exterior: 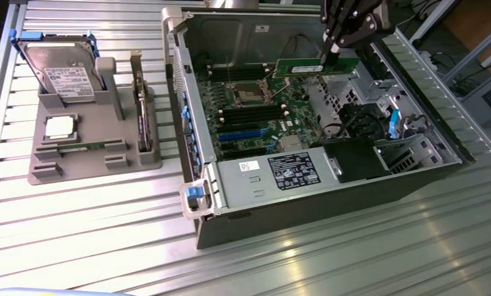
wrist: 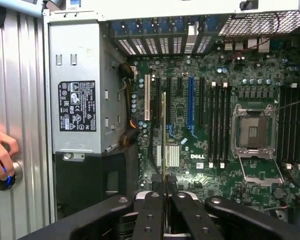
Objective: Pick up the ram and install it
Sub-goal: 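Pick up the ram and move it above insertion slot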
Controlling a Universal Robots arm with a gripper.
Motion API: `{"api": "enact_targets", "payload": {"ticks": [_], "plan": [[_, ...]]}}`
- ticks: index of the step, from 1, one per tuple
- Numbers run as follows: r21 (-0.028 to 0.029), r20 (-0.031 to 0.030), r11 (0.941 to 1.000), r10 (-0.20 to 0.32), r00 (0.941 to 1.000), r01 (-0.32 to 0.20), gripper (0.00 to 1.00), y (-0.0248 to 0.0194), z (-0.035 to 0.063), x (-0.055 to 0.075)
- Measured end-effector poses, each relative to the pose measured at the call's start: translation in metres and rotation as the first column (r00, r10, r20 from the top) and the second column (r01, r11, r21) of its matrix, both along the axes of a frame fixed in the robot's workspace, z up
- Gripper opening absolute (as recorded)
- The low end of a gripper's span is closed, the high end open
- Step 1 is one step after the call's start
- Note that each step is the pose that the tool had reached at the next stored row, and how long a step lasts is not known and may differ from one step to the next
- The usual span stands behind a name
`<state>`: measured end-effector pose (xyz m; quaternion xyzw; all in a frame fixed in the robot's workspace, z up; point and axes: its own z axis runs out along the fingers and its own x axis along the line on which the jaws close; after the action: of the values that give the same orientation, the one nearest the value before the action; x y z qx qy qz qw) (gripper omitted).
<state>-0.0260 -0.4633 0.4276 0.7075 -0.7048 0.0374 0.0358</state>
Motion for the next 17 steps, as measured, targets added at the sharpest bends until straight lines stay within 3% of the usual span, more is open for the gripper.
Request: {"api": "enact_targets", "payload": {"ticks": [1,2,5,6,7,8,9,12,16,17], "plan": [[0.0191,-0.0001,0.9998,-0.001,1.0,0.001,0.12,0.0,0.0,0.0001],[0.0333,-0.0001,0.9994,-0.001,1.0,0.001,0.12,0.0,0.0,0.0002],[0.0941,-0.0002,0.9956,-0.003,1.0,0.003,0.12,0.0,0.0,0.0008],[0.117,-0.0004,0.9931,-0.003,1.0,0.003,0.12,0.0,0.0,0.001],[0.1459,-0.0004,0.9893,-0.004,1.0,0.004,0.12,0.0,0.0,0.0013],[0.164,-0.0004,0.9865,-0.005,1.0,0.005,0.12,0.0,0.0,0.0017],[0.1771,-0.0005,0.9842,-0.005,1.0,0.005,0.12,0.0,0.0001,0.0021],[0.2009,-0.0007,0.9796,-0.005,1.0,0.005,0.12,0.0,0.0,0.0026],[0.2212,-0.0008,0.9752,-0.006,1.0,0.006,0.12,0.0,0.0,0.0036],[0.2228,-0.0008,0.9748,-0.006,1.0,0.006,0.12,0.0,-0.0001,0.0056]]}}
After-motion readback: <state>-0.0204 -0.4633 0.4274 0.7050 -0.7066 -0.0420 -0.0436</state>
